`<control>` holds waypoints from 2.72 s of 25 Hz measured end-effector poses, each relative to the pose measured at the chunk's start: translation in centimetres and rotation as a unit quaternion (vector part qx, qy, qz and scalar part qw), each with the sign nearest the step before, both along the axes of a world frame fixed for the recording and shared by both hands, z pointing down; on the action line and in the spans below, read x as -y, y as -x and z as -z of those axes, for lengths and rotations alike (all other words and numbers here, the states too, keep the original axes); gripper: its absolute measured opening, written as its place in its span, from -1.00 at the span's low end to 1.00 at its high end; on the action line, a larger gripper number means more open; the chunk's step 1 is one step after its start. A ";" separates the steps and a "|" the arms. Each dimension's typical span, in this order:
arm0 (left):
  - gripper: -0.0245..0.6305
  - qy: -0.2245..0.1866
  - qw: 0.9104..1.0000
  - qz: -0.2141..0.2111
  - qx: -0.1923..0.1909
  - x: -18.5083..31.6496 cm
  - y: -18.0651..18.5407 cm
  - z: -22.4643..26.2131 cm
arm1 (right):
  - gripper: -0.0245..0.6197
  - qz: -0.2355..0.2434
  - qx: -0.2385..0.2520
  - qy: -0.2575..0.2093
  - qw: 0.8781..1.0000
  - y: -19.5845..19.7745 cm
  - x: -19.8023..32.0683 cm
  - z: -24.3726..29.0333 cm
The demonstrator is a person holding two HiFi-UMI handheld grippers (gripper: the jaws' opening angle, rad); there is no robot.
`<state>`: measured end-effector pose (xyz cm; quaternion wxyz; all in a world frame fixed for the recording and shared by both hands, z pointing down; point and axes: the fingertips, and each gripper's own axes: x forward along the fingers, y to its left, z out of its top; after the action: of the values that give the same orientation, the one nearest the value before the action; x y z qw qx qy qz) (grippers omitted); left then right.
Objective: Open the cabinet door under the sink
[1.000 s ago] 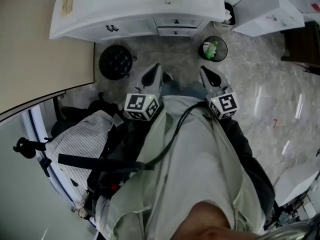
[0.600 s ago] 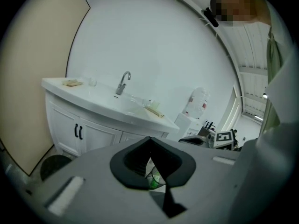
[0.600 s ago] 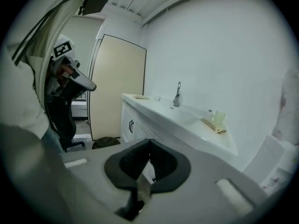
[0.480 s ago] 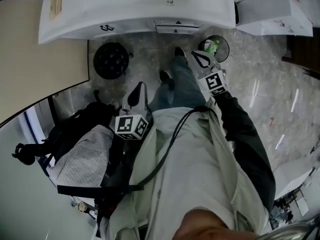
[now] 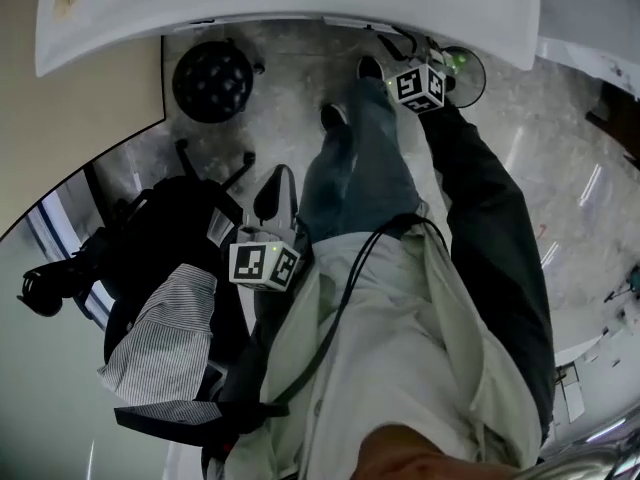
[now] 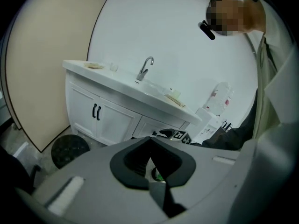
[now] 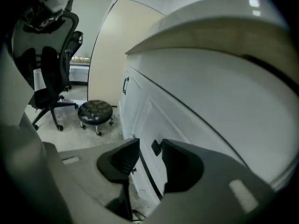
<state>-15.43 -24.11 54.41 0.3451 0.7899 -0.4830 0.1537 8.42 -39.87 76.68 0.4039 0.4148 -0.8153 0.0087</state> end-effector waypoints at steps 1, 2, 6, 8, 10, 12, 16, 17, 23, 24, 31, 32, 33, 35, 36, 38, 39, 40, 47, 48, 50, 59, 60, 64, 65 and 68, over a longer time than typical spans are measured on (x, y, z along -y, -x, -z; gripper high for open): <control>-0.90 0.007 1.000 0.003 0.000 -0.3 0.0 -0.4 | -0.49 0.002 -0.011 0.006 1.000 -0.2 0.5 -1.1; -0.90 0.013 1.000 0.006 0.000 -0.5 0.1 -0.7 | -0.49 0.005 -0.021 0.013 1.000 -0.2 1.0 -2.0; -0.90 0.027 1.000 0.015 -0.001 -0.7 0.5 -1.8 | -0.50 0.002 -0.034 0.015 0.999 -0.4 2.7 -3.6; -0.90 0.030 0.999 0.020 -0.001 -0.7 0.7 -2.3 | -0.55 -0.017 -0.023 0.015 0.999 -0.5 3.5 -3.7; -0.90 0.034 0.999 0.023 -0.003 -0.9 0.8 -2.6 | -0.70 -0.039 -0.009 0.014 0.999 -0.7 3.8 -3.4; -0.90 0.038 0.999 0.022 -0.006 -1.3 0.6 -2.9 | -0.72 -0.048 0.003 0.022 0.999 -0.7 3.8 -3.2; -0.90 0.042 0.999 0.014 -0.008 -1.8 -0.1 -2.9 | -0.75 -0.041 -0.008 0.025 0.999 -0.2 2.8 -3.0; -0.90 0.040 0.999 0.012 -0.008 -1.8 -0.2 -2.7 | -0.75 -0.043 -0.008 0.027 0.999 0.0 2.2 -3.0; -0.90 0.025 1.000 0.008 -0.016 -1.5 0.1 -1.8 | -0.75 -0.052 -0.010 0.029 0.998 2.1 -4.6 -3.2; -0.90 0.024 1.000 0.006 -0.018 -1.5 0.2 -1.8 | -0.75 -0.053 -0.011 0.028 0.998 2.6 -5.9 -3.2; -0.90 0.027 0.999 -0.032 -0.024 -2.4 -0.7 -2.2 | -0.75 -0.072 -0.009 0.039 0.997 5.4 -13.3 -3.4; -0.90 0.028 0.999 -0.037 -0.025 -2.5 -0.8 -2.2 | -0.75 -0.074 -0.008 0.041 0.996 5.7 -13.9 -3.3; -0.90 0.028 0.998 -0.042 -0.025 -2.5 -0.8 -2.3 | -0.75 -0.076 -0.007 0.042 0.996 6.0 -14.6 -3.4; -0.90 0.026 0.998 -0.050 -0.025 -2.6 -0.9 -2.2 | -0.75 -0.081 -0.005 0.048 0.996 6.4 -15.8 -3.4; -0.90 0.025 0.998 -0.055 -0.026 -2.6 -1.0 -2.1 | -0.75 -0.086 -0.004 0.053 0.995 6.4 -16.1 -3.3; -0.90 0.018 0.997 -0.066 -0.028 -2.7 -1.0 -2.2 | -0.75 -0.100 0.002 0.059 0.993 6.3 -16.1 -3.5; -0.90 0.015 0.997 -0.073 -0.030 -2.8 -1.0 -2.3 | -0.75 -0.104 0.007 0.061 0.993 6.3 -16.0 -3.7; -0.90 0.013 0.996 -0.079 -0.032 -2.9 -1.0 -2.4 | -0.75 -0.107 0.010 0.063 0.992 6.4 -16.0 -3.8; -0.90 0.000 0.995 -0.086 -0.052 -2.0 -1.1 -0.1 | -0.81 -0.174 -0.002 0.057 0.983 4.5 -17.7 0.3; -0.90 -0.006 0.994 -0.091 -0.055 -1.7 -1.4 0.2 | -0.82 -0.178 0.012 0.061 0.982 4.2 -18.1 1.4; -0.90 -0.016 0.993 -0.102 -0.060 -1.5 -2.3 0.8 | -0.89 -0.169 0.032 0.059 0.983 3.6 -19.3 3.8; -0.90 -0.069 0.983 -0.162 -0.051 -4.1 -8.4 5.7 | -0.92 -0.232 0.172 -0.016 0.957 -2.1 -25.3 15.9; -0.90 -0.075 0.982 -0.165 -0.046 -5.0 -9.2 6.3 | -0.92 -0.237 0.194 -0.025 0.952 -2.7 -26.2 17.2; -0.90 -0.096 0.980 -0.170 -0.028 -9.7 -12.4 8.2 | -0.92 -0.242 0.272 -0.051 0.930 -5.0 -31.0 22.2; -0.90 -0.100 0.980 -0.168 -0.026 -11.1 -13.0 8.4 | -0.92 -0.235 0.283 -0.056 0.928 -5.5 -32.2 23.2; -0.90 -0.101 0.983 -0.154 -0.020 -15.5 -13.8 8.4 | -0.92 -0.211 0.298 -0.065 0.929 -6.3 -35.5 25.4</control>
<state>-1.59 -8.62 45.99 0.2452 0.8886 -0.3617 0.1396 14.77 -4.35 51.32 0.1035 0.5811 -0.7903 0.1643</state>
